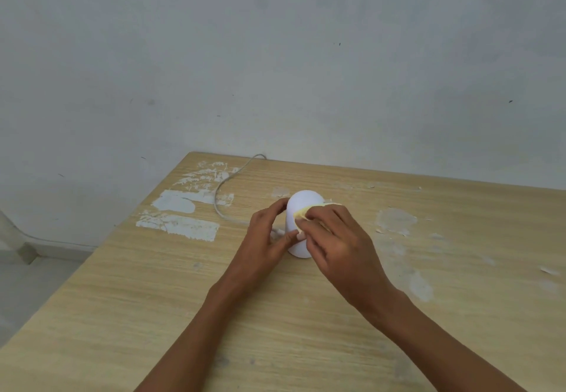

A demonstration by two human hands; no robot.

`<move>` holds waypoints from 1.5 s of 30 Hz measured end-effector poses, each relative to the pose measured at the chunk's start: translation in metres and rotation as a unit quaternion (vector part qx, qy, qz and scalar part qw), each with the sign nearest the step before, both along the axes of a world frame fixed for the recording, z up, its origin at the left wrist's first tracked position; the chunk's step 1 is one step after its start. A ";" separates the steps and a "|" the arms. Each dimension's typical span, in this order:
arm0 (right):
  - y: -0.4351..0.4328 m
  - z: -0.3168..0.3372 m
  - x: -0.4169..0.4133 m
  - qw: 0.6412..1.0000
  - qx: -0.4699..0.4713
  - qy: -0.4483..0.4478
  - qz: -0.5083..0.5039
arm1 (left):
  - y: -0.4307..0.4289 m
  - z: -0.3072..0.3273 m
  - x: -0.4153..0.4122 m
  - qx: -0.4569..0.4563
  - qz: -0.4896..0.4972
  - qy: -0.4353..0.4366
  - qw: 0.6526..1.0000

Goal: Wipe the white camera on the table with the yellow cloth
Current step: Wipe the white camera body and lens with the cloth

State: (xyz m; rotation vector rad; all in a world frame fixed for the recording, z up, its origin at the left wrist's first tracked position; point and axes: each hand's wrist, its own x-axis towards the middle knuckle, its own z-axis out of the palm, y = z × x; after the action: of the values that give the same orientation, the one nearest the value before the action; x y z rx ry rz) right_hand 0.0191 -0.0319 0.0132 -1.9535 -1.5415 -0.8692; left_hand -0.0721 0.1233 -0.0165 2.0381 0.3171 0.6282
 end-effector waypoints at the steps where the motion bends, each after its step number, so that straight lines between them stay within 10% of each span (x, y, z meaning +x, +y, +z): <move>1: 0.001 0.002 0.001 1.000 -0.008 -0.016 -0.002 | 0.000 0.000 0.000 -0.004 -0.007 0.001 1.000; 5: 0.015 0.023 0.009 0.999 -0.027 0.017 0.010 | 0.001 0.001 -0.001 -0.008 -0.004 0.006 1.000; 12: 0.043 0.063 0.045 0.927 -0.094 0.362 -0.013 | 0.001 -0.003 0.002 -0.041 0.011 0.019 0.999; 21: 0.018 0.043 0.033 0.979 -0.107 0.142 0.095 | 0.002 -0.007 0.002 -0.062 0.009 0.014 0.998; 28: 0.009 0.015 0.030 0.964 0.017 0.265 0.027 | 0.003 -0.007 0.003 -0.053 0.007 0.027 0.998; 34: -0.012 -0.010 0.012 0.998 -0.023 0.050 0.039 | 0.003 -0.007 0.003 -0.057 0.011 0.025 0.998; 42: 0.006 0.004 0.023 0.952 0.125 0.279 0.010 | 0.003 -0.006 0.002 -0.053 0.015 0.028 0.998; 45: 0.000 -0.004 0.015 0.970 0.112 0.217 0.011 | 0.003 -0.006 0.002 -0.054 0.016 0.028 0.998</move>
State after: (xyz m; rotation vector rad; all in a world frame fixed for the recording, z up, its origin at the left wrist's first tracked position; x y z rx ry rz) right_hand 0.0346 -0.0320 0.0096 -1.8070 -1.1555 -0.5305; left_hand -0.0703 0.1259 -0.0227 1.9524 0.4093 0.5631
